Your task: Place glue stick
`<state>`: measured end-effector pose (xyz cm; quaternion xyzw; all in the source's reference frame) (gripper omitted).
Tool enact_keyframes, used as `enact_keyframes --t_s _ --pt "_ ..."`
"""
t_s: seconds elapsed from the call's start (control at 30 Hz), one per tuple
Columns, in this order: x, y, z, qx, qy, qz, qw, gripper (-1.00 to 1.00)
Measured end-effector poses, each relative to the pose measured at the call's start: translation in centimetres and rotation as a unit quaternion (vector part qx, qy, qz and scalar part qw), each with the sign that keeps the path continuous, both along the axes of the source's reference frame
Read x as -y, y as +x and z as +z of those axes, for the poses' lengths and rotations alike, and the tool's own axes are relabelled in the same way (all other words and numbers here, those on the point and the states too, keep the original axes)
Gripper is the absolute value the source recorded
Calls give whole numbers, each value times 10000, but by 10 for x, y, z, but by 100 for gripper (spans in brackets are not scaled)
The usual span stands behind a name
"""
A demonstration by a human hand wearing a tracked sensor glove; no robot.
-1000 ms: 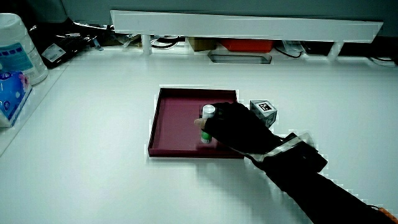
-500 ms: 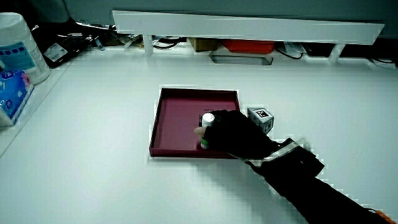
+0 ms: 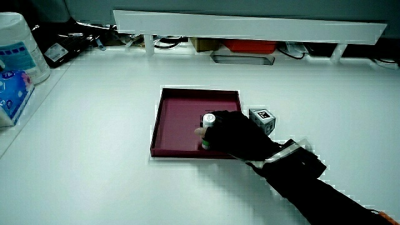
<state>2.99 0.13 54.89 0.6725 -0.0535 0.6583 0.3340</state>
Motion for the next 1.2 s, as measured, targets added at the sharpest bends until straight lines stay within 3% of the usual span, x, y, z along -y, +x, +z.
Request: enact_keyframes --t_s 0.23,0.57,0.67,0.77,0.9,0.97,1.07,1.1,1.13,1.17,1.2 --pt "-1 2 -2 39 -105 -10 9999 -64" --pt "1 10 -14 193 43 50 9998 -92" --pt "4 18 -24 248 221 -43 9994 -100" --pt "10 27 -35 107 394 -495 9979 -100" --pt "13 40 -61 189 207 -1022 9944 -100" --pt "14 48 -74 38 173 -1224 9923 -100" --pt "13 64 -89 -235 53 -1412 9897 -100" --pt "14 71 -86 -241 243 -1480 9884 -100" --pt "13 75 -92 -270 238 -1547 9873 -100" --pt "12 80 -100 -494 47 -1596 9859 -100" --pt "11 84 -107 -313 0 -1611 9864 -100"
